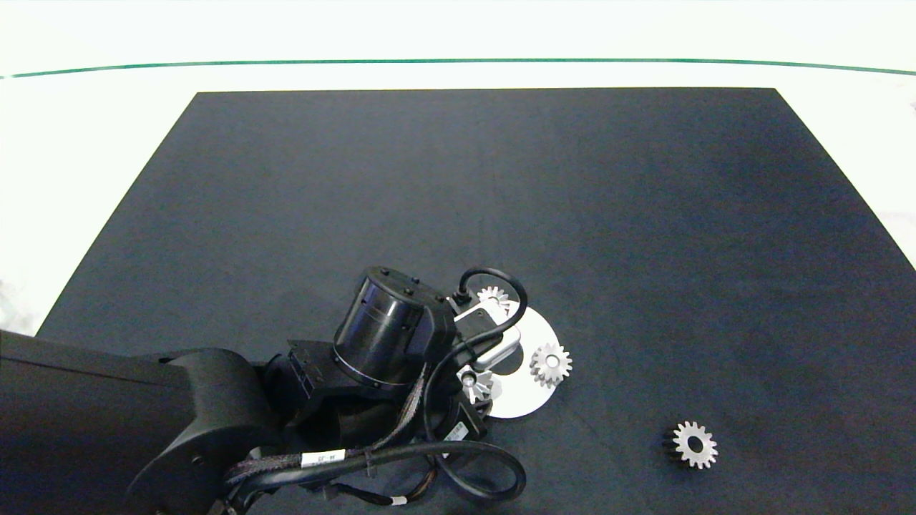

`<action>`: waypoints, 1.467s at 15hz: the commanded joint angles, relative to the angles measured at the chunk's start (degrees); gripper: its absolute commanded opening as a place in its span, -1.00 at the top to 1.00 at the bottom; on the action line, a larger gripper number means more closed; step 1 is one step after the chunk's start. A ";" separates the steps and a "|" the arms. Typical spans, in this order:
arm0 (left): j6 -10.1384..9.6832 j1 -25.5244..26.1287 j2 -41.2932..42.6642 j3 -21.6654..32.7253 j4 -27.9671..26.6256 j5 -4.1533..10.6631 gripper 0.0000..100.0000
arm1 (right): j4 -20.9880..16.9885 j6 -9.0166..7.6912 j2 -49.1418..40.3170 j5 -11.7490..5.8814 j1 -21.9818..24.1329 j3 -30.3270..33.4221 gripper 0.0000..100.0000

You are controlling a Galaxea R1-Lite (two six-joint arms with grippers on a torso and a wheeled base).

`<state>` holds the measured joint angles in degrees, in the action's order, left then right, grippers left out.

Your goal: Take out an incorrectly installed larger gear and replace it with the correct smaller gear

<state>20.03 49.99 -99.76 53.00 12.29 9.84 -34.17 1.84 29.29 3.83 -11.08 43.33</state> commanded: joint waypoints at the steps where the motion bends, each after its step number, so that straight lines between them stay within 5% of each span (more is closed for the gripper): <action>1: 0.10 0.28 1.41 0.61 -1.13 0.09 0.38 | -0.20 0.00 0.06 0.04 -0.08 0.00 -1.00; 14: -1.66 0.10 5.45 2.54 -4.11 0.09 0.38 | 0.24 0.00 -0.11 0.04 0.01 0.09 -1.00; 22: -1.40 -9.65 11.34 -2.12 -4.47 0.09 0.38 | 0.16 -0.08 -0.29 -0.49 0.27 -0.17 -1.00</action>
<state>18.47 41.58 -90.36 51.87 7.74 9.84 -33.79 1.78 29.05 3.28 -10.86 43.15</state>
